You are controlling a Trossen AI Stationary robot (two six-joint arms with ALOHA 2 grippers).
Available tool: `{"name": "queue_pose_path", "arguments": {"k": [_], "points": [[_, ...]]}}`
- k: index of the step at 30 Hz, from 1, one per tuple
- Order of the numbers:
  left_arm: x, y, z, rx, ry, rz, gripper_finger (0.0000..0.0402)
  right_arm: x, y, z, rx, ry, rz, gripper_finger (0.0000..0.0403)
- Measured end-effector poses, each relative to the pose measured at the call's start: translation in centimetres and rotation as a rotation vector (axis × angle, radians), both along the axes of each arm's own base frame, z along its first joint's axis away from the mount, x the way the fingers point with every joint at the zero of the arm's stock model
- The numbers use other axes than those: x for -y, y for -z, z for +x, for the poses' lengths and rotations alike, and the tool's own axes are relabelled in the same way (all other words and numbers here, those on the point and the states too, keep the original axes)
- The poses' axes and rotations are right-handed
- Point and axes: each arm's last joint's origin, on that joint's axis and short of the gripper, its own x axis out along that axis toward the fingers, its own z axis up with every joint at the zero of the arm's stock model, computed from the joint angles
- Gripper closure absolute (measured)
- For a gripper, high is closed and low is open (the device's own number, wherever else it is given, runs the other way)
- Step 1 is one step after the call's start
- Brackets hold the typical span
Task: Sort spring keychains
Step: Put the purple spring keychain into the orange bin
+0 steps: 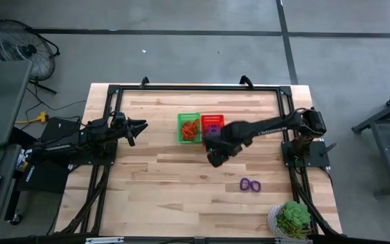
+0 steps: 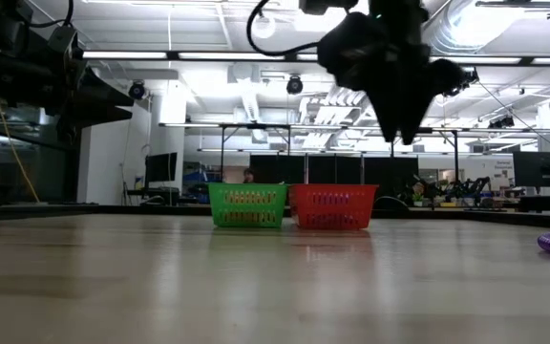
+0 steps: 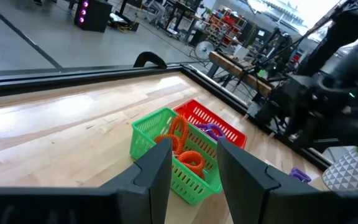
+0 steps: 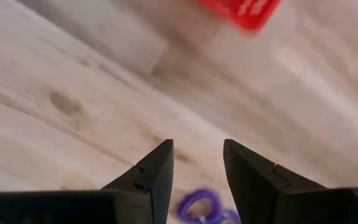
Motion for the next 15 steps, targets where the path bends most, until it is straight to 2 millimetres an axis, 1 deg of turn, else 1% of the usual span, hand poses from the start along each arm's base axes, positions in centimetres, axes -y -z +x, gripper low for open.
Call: {"name": "queue_pose_path", "arguments": {"k": [5, 9, 12, 15], "points": [[0.0, 0.0, 0.0, 0.000, 0.000, 0.000, 0.0275, -3.7, 0.8, -0.9, -0.035, 0.086, 0.006, 0.0267], [0.0, 0.0, 0.0, 0.000, 0.000, 0.000, 0.0275, -6.3, 1.7, -2.1, -0.090, 0.145, 0.040, 0.0267], [0.0, 0.0, 0.0, 0.001, 0.001, 0.000, 0.0275, -7.8, 2.7, -3.0, -0.139, 0.186, 0.077, 0.0267], [0.0, 0.0, 0.0, 0.000, 0.001, 0.000, 0.0275, -8.8, 3.9, -3.7, -0.156, 0.211, 0.106, 0.0267]]}}
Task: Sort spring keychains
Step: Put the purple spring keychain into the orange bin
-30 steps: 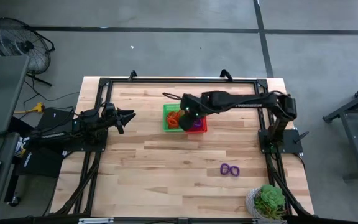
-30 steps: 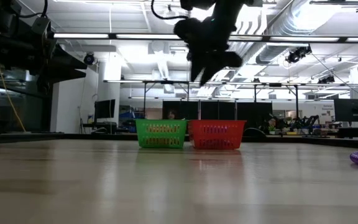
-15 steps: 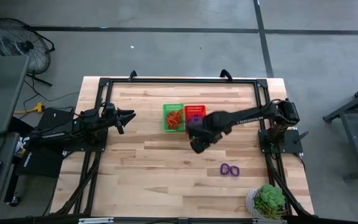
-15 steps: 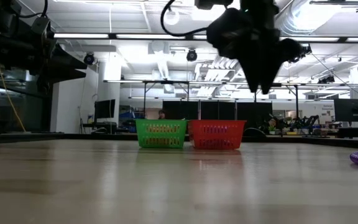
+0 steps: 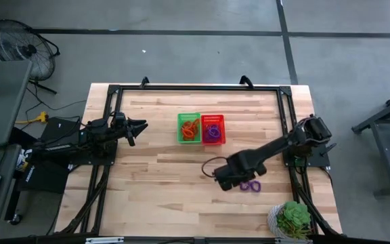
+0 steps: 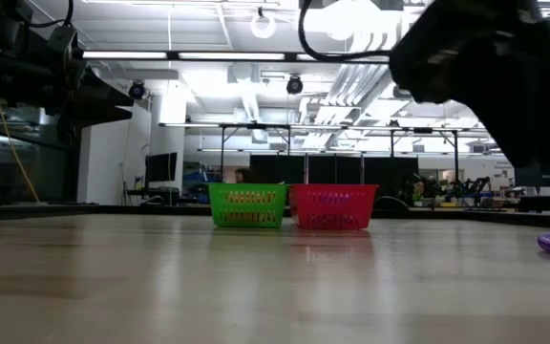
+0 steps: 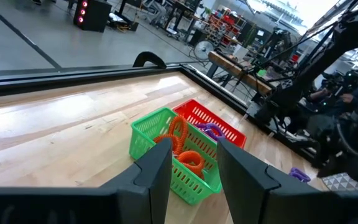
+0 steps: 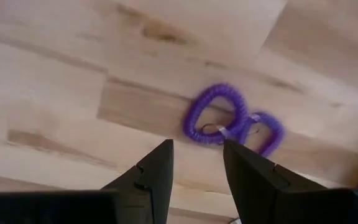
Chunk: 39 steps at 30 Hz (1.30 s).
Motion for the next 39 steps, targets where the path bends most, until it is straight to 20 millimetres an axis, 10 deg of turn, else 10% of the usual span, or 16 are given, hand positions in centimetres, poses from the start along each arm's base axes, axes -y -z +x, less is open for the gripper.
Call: {"name": "queue_pose_path", "arguments": {"k": [12, 39], "points": [[0.0, 0.0, 0.0, 0.000, 0.000, 0.000, 0.0275, -0.8, 4.3, -1.3, 0.033, 0.104, 0.030, 0.0267], [0.0, 0.0, 0.0, 0.000, 0.000, 0.000, 0.0275, -0.6, 7.0, -2.0, 0.107, 0.139, 0.062, 0.0314]]}}
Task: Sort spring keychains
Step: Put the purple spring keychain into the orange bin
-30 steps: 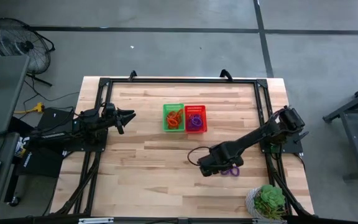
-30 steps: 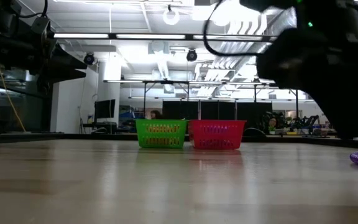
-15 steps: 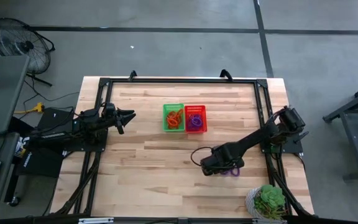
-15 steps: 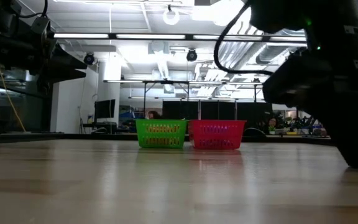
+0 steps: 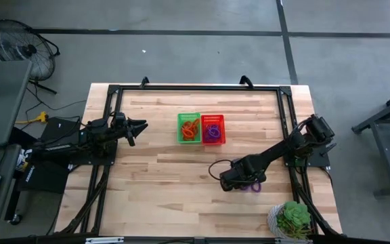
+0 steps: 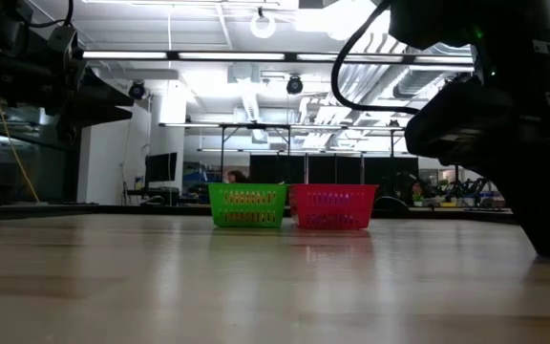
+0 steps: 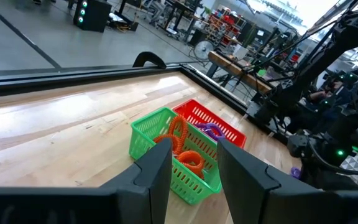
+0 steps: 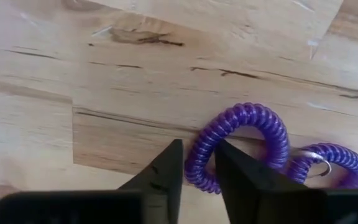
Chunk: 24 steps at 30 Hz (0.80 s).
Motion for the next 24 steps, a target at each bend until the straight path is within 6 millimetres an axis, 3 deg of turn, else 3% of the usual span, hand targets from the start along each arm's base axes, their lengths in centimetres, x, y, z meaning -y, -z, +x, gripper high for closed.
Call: {"name": "queue_pose_path", "arguments": {"k": [8, 18, 24], "points": [[0.0, 0.0, 0.0, 0.000, 0.000, 0.000, 0.0275, 0.0, 0.0, 0.0, 0.002, -0.026, -0.007, 0.0384], [0.0, 0.0, 0.0, 0.000, 0.000, 0.000, 0.0275, 0.6, -0.8, 0.9, 0.008, -0.059, -0.018, 0.0383], [0.0, 0.0, 0.0, 0.000, 0.000, 0.000, 0.0275, 2.2, -4.0, 2.0, 0.125, -0.064, -0.070, 0.0386]]}}
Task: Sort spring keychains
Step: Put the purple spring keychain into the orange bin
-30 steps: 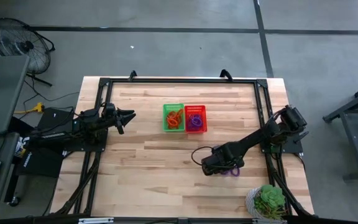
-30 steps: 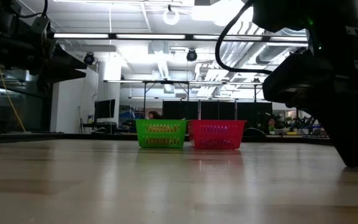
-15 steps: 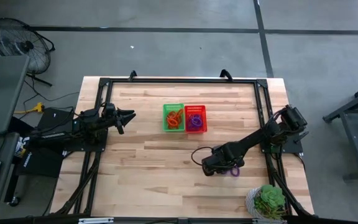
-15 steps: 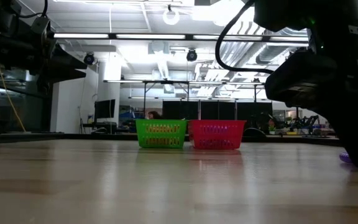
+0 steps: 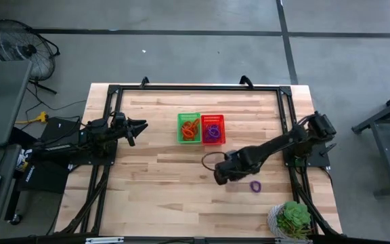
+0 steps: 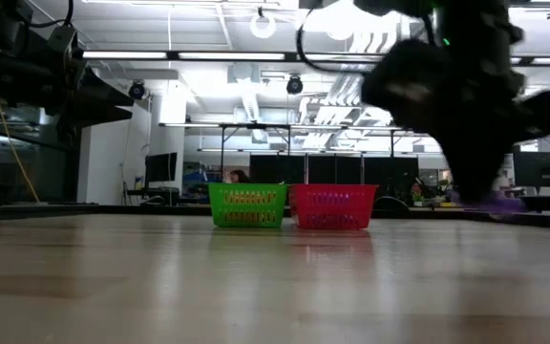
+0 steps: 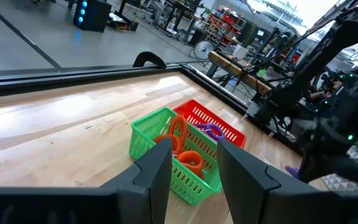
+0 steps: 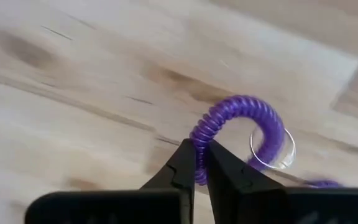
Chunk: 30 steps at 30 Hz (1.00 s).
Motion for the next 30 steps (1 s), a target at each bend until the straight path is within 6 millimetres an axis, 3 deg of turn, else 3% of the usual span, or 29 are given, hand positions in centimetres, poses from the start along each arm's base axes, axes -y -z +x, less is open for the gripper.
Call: {"name": "queue_pose_path", "arguments": {"k": [6, 14, 19, 26, 30], "points": [[0.0, 0.0, 0.0, 0.000, 0.000, 0.000, 0.0275, 2.9, -4.5, 0.7, 0.190, 0.020, -0.111, 0.0382], [0.0, 0.0, 0.0, 0.000, 0.000, 0.000, 0.0275, 8.6, -8.6, 2.6, 0.461, -0.038, -0.284, 0.0380], [0.0, 0.0, 0.0, 0.000, 0.000, 0.000, 0.0275, 12.5, -9.3, 3.8, 0.583, -0.065, -0.381, 0.0379], [0.0, 0.0, 0.0, 0.001, 0.000, 0.000, 0.0275, 17.2, -8.5, 3.6, 0.528, -0.063, -0.447, 0.0377], [0.0, 0.0, 0.0, 0.000, 0.000, 0.000, 0.0275, 18.9, -7.4, 3.7, 0.500, -0.066, -0.412, 0.0375]]}}
